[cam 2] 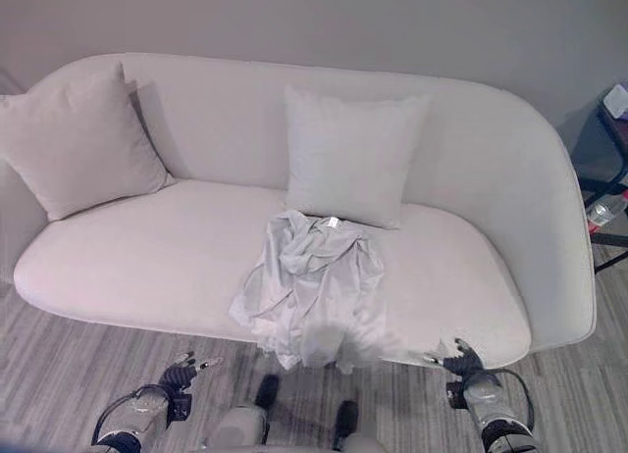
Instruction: Hang the clothes on the sofa on the clothes rack.
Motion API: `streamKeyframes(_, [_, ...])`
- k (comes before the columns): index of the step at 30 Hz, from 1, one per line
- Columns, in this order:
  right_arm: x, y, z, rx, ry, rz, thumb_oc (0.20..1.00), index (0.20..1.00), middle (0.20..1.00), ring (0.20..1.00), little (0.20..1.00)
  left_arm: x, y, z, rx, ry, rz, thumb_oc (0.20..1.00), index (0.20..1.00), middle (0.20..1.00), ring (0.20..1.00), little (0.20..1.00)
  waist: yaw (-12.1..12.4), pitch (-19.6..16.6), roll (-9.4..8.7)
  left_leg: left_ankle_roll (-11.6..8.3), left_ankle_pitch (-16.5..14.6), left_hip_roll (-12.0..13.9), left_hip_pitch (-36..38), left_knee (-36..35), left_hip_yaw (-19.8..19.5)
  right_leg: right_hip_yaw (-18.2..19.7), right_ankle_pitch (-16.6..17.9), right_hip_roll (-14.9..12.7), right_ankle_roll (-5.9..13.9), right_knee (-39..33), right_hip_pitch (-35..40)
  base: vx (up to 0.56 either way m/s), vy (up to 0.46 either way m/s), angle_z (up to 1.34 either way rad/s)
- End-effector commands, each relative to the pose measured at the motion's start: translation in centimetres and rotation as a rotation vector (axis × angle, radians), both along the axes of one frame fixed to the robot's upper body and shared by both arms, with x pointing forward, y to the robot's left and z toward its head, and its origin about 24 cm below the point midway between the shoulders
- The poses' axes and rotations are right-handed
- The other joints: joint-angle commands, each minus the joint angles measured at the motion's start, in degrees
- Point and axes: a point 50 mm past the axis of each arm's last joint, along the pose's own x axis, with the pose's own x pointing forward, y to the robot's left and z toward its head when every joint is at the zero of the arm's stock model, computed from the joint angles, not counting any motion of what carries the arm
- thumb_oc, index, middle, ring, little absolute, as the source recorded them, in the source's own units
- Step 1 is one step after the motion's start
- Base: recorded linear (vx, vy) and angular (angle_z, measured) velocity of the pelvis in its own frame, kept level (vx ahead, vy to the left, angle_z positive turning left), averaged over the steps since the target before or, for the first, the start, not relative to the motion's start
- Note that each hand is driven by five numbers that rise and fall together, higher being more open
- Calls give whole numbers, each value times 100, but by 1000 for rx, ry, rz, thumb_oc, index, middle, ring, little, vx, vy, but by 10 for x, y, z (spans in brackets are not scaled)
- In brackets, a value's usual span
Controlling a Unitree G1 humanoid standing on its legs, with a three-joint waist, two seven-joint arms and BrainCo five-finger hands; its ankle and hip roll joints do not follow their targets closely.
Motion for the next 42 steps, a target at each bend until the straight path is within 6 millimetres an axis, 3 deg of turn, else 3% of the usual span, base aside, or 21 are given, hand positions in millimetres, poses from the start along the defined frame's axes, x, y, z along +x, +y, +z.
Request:
streamKeyframes(1, [-15,-1,-7,-25,46,24,1000,1000,1000,1000,1000,17,12,15,43,-98,-7,1000,1000,1000,1000,1000,110,-229,-228,102,-343,-158,-70,-74,147,283,-154,-618,686,390,-8,40,207,-25])
streamKeyframes(2, [-10,6,-8,-13,43,43,1000,1000,1000,1000,1000,20,17,18,55,-114,-6,1000,1000,1000,1000,1000,130,-218,-238,162,-408,-265,8,-74,262,336,-38,-746,745,444,-105,36,184,-45])
streamKeyframes(7, [2,16,-5,-15,22,93,1000,1000,1000,1000,1000,17,29,21,76,-118,31,1000,1000,1000,1000,1000,191,-145,-276,315,-549,-355,183,-74,414,466,109,-887,858,672,-265,56,148,-33])
streamKeyframes(11, [17,23,2,-12,-27,122,1000,1000,1000,1000,1000,22,38,28,101,-140,47,1000,1000,1000,1000,1000,202,85,-296,384,-593,-324,296,-74,538,561,313,-842,884,1285,-644,-7,49,-26])
streamKeyframes(13, [21,24,5,-14,-43,129,1000,1000,1000,1000,1000,26,39,31,108,-157,47,1000,1000,1000,1000,1000,171,131,-302,375,-622,-317,324,-74,548,591,355,-802,878,1245,-731,-14,5,-28])
streamKeyframes(15, [30,17,17,-39,-96,128,1000,1000,1000,1000,1000,42,36,41,120,-204,19,1000,1000,1000,1000,1000,29,287,-327,357,-626,-363,269,-74,528,759,401,-644,864,583,-906,-6,-31,-10])
streamKeyframes(17, [37,13,28,-61,-147,130,1000,1000,1000,1000,1000,58,31,53,127,-272,-8,1000,1000,1000,1000,1000,-52,358,-375,345,-603,-403,168,-74,498,976,415,-523,862,465,-980,-2,-23,7])
streamKeyframes(19, [43,12,34,-71,-177,140,1000,1000,1000,1000,1000,66,29,59,136,-304,-20,1000,1000,1000,1000,1000,-69,376,-415,325,-571,-402,70,-74,500,964,494,-520,861,385,-1010,-76,-66,26])
streamKeyframes(21, [79,2,79,-127,-356,152,1000,1000,1000,1000,1000,107,21,94,170,-447,-73,1000,1000,1000,1000,1000,-137,609,-490,236,-362,-261,-513,-74,415,801,680,-432,834,170,-1303,-206,-184,17])
streamKeyframes(27, [133,8,147,-174,-583,191,1000,1000,1000,1000,1000,156,28,152,242,-619,-72,1000,1000,1000,1000,1000,-209,956,-559,177,-188,-127,-982,-74,330,817,803,-331,812,67,-1685,-70,-50,7])
streamKeyframes(28, [148,10,174,-186,-669,193,1000,1000,1000,1000,1000,169,33,176,279,-682,-71,1000,1000,1000,1000,1000,-221,1064,-560,165,-138,-115,-1115,-74,321,827,813,-323,805,42,-1791,-68,13,-6])
streamKeyframes(29, [154,11,185,-193,-701,197,1000,1000,1000,1000,1000,175,35,189,294,-714,-69,1000,1000,1000,1000,1000,-224,1108,-561,162,-116,-106,-1181,-74,308,838,836,-313,806,39,-1853,-54,12,-3])
streamKeyframes(30, [154,11,185,-193,-702,197,1000,1000,1000,1000,1000,176,36,190,294,-715,-68,1000,1000,1000,1000,1000,-226,1110,-562,162,-115,-106,-1187,-74,308,838,837,-313,806,40,-1860,-35,5,-2])
streamKeyframes(32, [166,11,211,-218,-770,197,1000,1000,1000,1000,1000,188,38,216,338,-776,-79,1000,1000,1000,1000,1000,-243,1195,-558,145,-72,-84,-1335,-74,298,848,856,-312,821,37,-1991,-66,17,-1])
streamKeyframes(33, [177,14,235,-235,-828,199,1000,1000,1000,1000,1000,200,39,242,393,-829,-95,1000,1000,1000,1000,1000,-244,1282,-558,128,-27,-82,-1480,-74,283,865,899,-324,841,37,-2126,-72,21,3])
streamKeyframes(34, [177,14,236,-235,-830,200,1000,1000,1000,1000,1000,200,39,243,392,-831,-94,1000,1000,1000,1000,1000,-249,1285,-558,128,-25,-83,-1488,-74,281,864,901,-325,841,37,-2133,-78,11,4])
streamKeyframes(36, [190,16,271,-275,-897,198,1000,1000,1000,1000,1000,212,38,279,459,-906,-113,1000,1000,1000,1000,1000,-217,1422,-559,110,36,-96,-1702,-44,249,877,939,-334,853,37,-2324,-78,13,7])
streamKeyframes(37, [190,16,272,-275,-898,198,1000,1000,1000,1000,1000,213,38,280,459,-908,-112,1000,1000,1000,1000,1000,-221,1424,-559,109,37,-96,-1710,-42,249,877,940,-334,853,37,-2331,-71,16,4])
streamKeyframes(42, [208,29,327,-335,-980,217,1000,1000,1000,1000,1000,231,20,347,557,-1048,-159,1000,1000,1000,1000,1000,-170,1660,-560,76,131,-122,-2141,30,198,874,1002,-355,890,37,-2694,-69,1,5])
